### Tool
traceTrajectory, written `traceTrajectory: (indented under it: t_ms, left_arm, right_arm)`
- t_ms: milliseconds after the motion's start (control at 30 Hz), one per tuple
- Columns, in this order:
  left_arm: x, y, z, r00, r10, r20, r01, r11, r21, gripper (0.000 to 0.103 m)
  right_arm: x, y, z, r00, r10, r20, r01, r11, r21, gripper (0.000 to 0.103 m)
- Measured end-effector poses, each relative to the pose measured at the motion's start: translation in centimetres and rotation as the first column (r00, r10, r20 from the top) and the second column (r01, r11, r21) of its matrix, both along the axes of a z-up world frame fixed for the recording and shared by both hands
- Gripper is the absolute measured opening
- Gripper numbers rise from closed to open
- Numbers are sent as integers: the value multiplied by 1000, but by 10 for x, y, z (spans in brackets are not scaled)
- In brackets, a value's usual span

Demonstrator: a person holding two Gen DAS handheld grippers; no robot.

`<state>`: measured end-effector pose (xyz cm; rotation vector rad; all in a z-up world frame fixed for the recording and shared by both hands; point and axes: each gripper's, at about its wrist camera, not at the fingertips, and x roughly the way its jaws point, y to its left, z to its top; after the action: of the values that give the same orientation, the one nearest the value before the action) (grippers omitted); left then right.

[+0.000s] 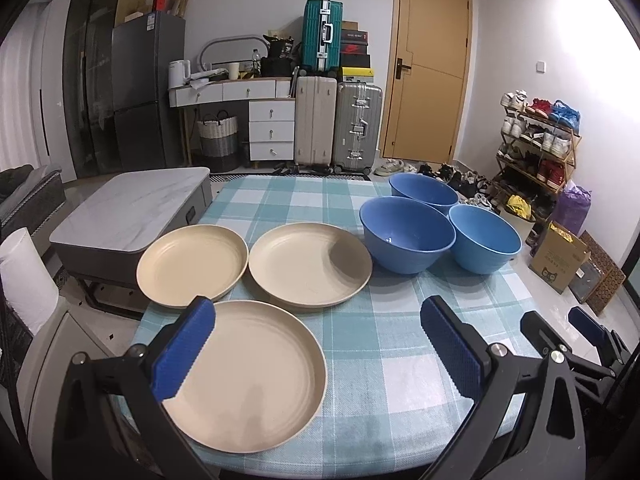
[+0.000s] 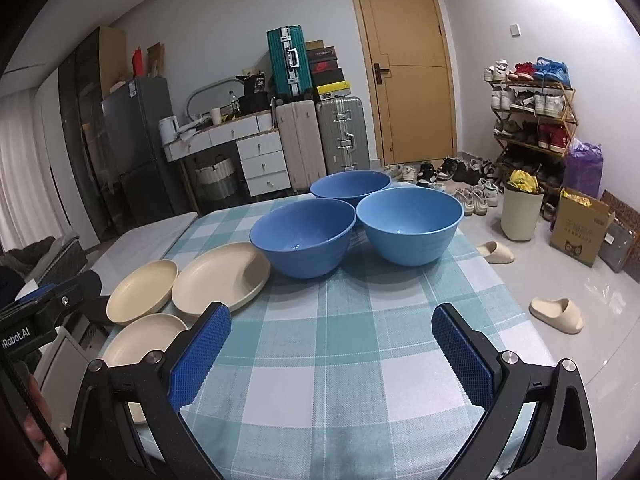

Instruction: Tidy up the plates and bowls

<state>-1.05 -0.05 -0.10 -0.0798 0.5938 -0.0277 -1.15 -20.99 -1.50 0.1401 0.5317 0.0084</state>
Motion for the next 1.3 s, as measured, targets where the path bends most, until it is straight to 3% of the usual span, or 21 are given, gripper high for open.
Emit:
traceTrajectory:
  t_ms: [667,1100,1300]
  left_arm:
    - [-3,-8,-4,1000,1,-5,-1,999,42,103]
    - [-4,-7,-6,1000,-1,-22,2,999,46,103]
    - [-3,-7,-8,999,-3,-33,4,999,49,103]
  right_arm:
    - [-1,13,-3,996,89,-8,-89,996,-12,102]
    - [-10,30,-1,988,147,36,-145,988,-61,102]
    - [-6,28,-3,986,168,7,-168,985,-30,102]
